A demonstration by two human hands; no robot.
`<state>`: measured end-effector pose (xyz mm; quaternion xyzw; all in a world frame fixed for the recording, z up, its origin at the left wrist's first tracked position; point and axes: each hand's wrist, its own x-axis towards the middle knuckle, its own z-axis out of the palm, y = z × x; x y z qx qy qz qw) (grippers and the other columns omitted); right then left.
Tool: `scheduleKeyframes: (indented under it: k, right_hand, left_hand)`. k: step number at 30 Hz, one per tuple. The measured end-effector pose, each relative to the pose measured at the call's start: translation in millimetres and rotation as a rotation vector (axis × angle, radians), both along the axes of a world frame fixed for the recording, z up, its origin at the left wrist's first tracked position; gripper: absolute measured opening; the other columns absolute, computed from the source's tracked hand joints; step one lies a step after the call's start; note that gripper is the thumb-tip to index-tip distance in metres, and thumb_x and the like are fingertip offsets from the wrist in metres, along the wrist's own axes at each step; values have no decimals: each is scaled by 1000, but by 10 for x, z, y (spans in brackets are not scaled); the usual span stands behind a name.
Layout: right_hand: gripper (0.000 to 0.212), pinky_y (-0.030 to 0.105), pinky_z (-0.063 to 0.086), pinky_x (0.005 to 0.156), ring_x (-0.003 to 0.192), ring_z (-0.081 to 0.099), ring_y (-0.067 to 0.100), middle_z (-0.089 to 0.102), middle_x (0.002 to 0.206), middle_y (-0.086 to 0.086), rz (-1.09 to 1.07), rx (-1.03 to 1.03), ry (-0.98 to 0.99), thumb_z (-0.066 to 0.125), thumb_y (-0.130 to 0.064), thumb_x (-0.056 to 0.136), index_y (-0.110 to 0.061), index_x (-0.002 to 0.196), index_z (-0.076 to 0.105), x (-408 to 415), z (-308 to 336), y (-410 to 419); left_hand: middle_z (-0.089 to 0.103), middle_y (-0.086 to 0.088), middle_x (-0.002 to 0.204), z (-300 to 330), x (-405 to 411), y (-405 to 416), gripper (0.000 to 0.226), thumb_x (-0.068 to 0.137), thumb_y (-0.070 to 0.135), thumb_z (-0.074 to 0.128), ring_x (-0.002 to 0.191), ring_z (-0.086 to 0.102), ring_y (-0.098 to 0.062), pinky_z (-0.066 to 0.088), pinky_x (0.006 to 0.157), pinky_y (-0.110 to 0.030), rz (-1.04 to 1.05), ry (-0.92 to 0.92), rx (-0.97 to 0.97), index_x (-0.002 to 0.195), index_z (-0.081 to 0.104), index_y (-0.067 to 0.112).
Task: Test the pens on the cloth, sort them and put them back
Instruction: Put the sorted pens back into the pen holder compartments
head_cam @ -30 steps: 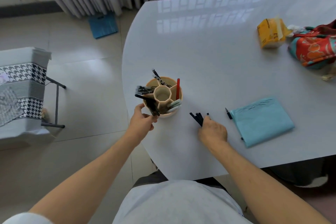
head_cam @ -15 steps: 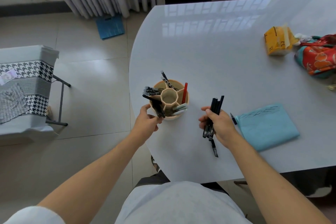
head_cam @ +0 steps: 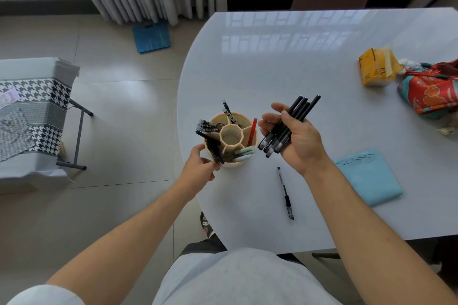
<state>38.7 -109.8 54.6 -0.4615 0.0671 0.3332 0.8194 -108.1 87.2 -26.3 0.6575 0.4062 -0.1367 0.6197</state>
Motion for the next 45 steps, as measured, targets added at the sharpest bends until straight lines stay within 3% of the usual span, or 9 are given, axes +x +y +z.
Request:
scheduleKeyframes:
  k: [18,27,33,38,45]
  right_hand:
    - [30,42,57,94,118,67,39,73,116,19,-33,9,49,43,-17,108,-6,130,61,70,-80,12]
    - [29,41,58,91,107,70,37,74,106,17,-56,16,85,42,-15,108,-6,127,61,35,-123,36]
    - [23,41,55,99,101,72,33,76,99,15,-47,87,35,45,-8,106,-8,117,66,64,-91,511]
    - [20,37,55,93,102,71,31,75,97,14,-14,-59,-66,50,-3,104,-7,114,67,-10,-206,868]
    - [19,48,58,96,101,73,31,77,97,13,27,-281,-216,62,-1,94,-7,110,70,-106,-329,812]
  left_hand:
    - [70,-13,103,-84,34,176,64,88,15,70,74,64,-22,54,70,-32,14,-39,-66,144,42,29]
    - [69,-15,99,-112,48,219,55,88,9,62,71,61,-22,56,71,-34,40,-66,-49,137,50,31]
    - [68,-15,101,-89,72,230,53,90,7,60,71,60,-22,55,69,-32,34,-63,-44,136,51,30]
    - [68,-16,102,-76,77,233,52,88,6,59,71,61,-22,57,73,-35,32,-59,-40,133,52,33]
    - [68,-14,102,-62,80,256,50,91,11,58,76,62,-23,56,73,-33,36,-59,-36,137,51,30]
